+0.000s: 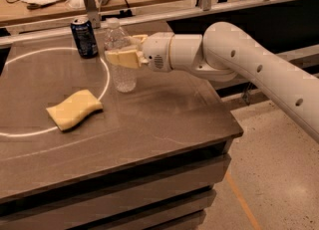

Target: Place water bottle upright

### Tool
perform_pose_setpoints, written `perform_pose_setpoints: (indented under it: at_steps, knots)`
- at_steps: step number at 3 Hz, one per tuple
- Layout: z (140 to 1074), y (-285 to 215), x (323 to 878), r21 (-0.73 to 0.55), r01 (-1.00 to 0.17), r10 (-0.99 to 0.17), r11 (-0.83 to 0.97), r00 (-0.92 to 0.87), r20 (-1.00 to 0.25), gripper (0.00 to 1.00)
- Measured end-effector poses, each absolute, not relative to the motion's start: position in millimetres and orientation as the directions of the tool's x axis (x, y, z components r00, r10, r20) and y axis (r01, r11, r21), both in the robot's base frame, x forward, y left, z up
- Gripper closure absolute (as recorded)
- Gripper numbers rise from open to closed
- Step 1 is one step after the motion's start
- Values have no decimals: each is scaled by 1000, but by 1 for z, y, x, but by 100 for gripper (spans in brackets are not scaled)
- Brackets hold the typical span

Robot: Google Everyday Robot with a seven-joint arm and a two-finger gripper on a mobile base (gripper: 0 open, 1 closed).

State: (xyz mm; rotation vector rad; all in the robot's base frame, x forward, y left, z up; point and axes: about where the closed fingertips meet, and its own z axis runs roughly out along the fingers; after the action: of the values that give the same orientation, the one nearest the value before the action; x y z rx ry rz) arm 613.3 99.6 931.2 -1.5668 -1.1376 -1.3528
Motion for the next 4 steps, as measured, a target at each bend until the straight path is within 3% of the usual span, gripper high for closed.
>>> perform_pose_setpoints:
  at_steps: [3,4]
  knots:
    - [924,99,610,13,954,152,-298,34,988,8]
    - [923,97,609,13,954,157,-299,36,987,0]
